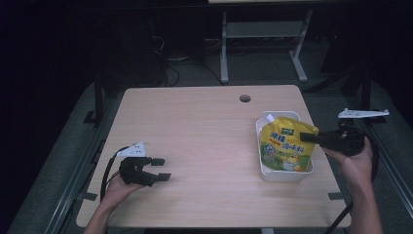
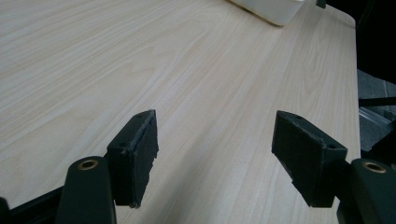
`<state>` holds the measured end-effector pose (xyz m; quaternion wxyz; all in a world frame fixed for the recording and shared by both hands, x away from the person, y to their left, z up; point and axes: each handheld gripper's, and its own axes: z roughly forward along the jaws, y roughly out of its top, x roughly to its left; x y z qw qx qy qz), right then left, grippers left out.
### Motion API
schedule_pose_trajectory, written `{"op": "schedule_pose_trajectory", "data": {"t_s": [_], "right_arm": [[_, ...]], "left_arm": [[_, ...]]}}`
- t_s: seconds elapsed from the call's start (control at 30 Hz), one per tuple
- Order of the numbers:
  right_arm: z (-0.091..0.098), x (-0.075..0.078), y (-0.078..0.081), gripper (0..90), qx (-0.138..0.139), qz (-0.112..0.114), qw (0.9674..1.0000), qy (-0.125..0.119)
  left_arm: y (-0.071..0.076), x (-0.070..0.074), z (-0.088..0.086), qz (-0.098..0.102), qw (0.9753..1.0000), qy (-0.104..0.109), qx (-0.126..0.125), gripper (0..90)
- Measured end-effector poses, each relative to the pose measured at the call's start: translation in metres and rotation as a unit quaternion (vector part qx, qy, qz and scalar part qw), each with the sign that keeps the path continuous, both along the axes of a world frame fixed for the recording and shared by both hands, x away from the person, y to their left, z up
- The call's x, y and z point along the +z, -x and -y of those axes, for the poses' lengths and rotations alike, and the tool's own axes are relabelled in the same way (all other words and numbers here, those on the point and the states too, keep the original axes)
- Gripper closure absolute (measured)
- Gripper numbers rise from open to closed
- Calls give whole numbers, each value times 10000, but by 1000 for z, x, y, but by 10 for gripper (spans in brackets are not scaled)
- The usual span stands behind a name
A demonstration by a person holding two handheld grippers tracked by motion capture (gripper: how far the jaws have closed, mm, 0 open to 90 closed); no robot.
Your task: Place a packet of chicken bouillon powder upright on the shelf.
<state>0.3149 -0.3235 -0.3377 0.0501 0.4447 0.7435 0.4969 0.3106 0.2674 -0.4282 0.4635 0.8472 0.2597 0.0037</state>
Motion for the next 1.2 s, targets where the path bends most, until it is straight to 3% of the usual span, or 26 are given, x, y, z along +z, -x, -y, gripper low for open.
{"op": "schedule_pose_trajectory", "data": {"t_s": [0.27,0.77,0.87,0.97,1.07,1.2], "right_arm": [[6,0,4,870,-55,36,10000,-27],[22,-16,10,885,-259,-57,9993,-271],[22,-15,10,829,-261,-59,9993,-242],[23,-12,10,740,-272,-29,9987,-433],[25,-3,9,674,-315,51,9981,-535],[23,12,9,628,-382,181,9980,-464]], "left_arm": [[0,0,1,-4,10000,-5,-11,309],[0,-1,2,-18,10000,-7,-12,309],[0,-1,2,-17,10000,-10,-9,308],[0,-1,1,-20,10000,-4,-13,308],[0,-1,2,-23,10000,-10,-15,308],[0,0,1,-21,10000,5,-16,308]]}}
